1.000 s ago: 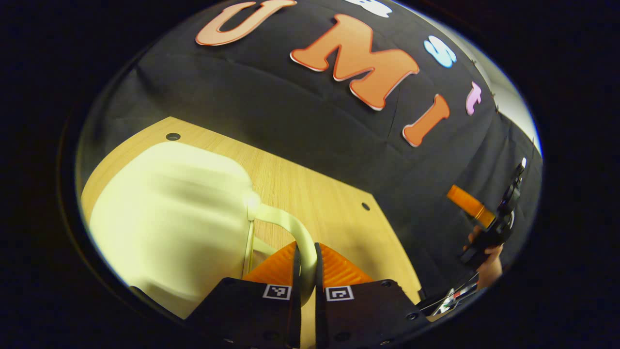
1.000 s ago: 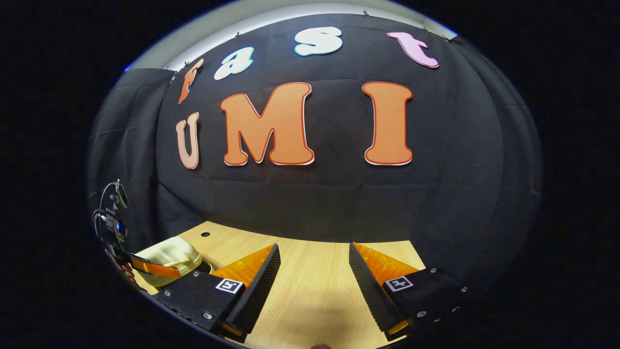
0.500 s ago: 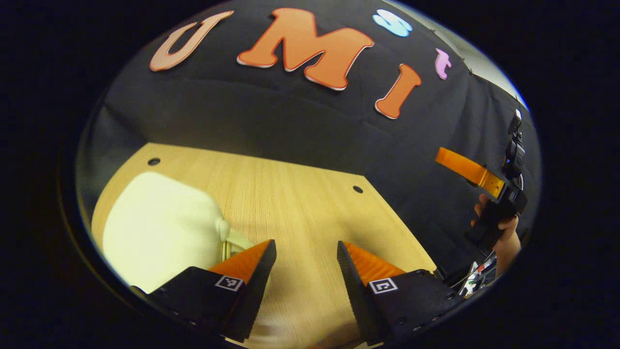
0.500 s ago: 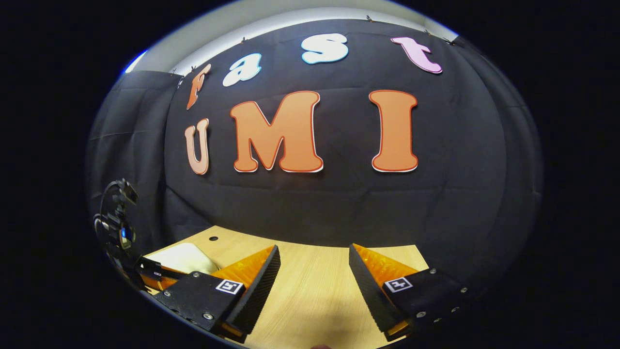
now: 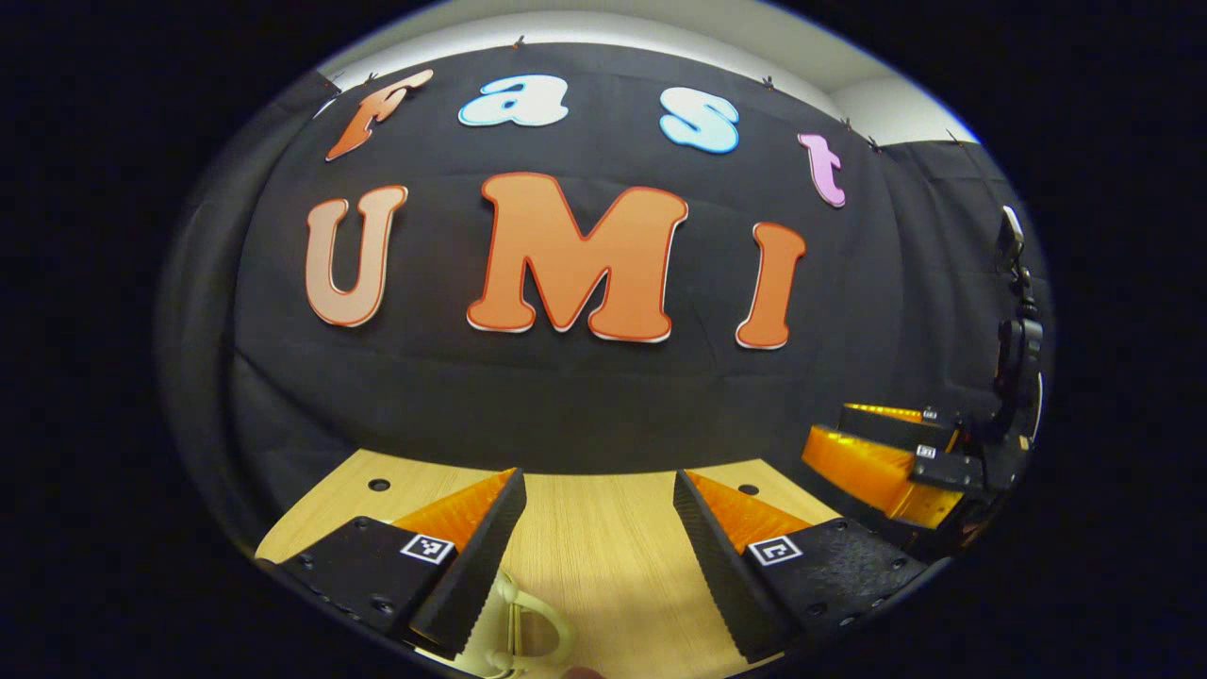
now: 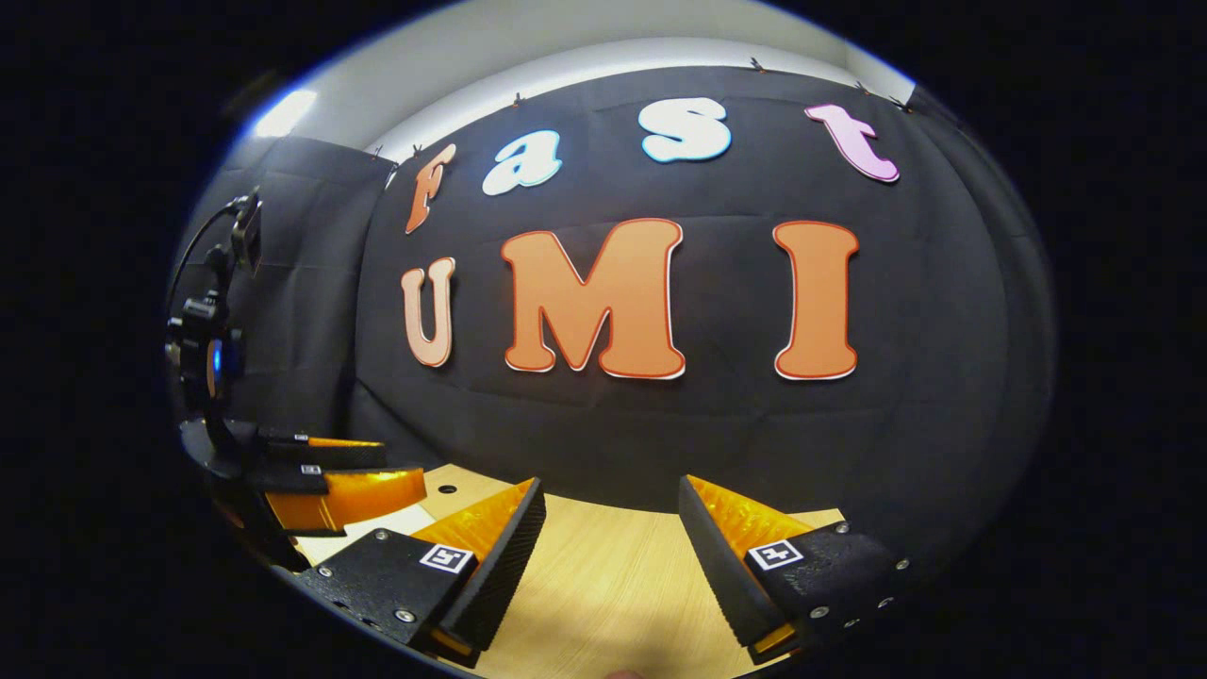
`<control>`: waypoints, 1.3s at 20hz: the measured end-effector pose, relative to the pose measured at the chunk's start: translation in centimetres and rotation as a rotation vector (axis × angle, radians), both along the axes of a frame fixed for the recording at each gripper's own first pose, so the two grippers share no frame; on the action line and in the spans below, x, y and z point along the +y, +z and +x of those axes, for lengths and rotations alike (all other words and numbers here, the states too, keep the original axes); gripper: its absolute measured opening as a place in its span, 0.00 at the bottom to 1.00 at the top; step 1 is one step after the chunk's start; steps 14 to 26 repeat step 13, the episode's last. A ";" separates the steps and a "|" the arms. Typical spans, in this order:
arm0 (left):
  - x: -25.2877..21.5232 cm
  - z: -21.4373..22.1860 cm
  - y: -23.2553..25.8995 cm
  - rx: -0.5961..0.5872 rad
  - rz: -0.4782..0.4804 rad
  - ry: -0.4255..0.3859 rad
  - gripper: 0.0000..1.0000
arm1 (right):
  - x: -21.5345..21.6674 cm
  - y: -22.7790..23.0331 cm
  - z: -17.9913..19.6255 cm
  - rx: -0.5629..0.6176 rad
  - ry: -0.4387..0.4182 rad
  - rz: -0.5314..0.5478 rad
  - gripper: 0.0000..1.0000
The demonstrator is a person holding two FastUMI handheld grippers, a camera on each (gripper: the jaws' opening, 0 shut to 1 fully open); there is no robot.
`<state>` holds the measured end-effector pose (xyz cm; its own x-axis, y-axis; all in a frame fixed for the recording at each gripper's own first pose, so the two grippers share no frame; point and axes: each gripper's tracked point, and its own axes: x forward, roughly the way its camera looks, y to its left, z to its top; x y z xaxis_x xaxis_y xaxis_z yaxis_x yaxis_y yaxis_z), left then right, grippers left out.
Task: First open the suitcase, pack the skin care products into it, and then close the suitcase.
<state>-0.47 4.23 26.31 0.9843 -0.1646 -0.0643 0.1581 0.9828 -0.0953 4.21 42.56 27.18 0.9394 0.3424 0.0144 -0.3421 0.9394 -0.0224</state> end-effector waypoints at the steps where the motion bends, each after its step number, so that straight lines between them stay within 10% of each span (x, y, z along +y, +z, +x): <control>1: 0.5 0.0 1.7 -0.034 -0.008 0.013 0.97 | 0.2 0.4 0.0 -0.003 0.004 0.011 0.90; 26: -0.3 0.3 2.4 -0.088 0.108 0.032 0.97 | 1.1 1.3 -1.8 -0.049 -0.027 -0.051 0.91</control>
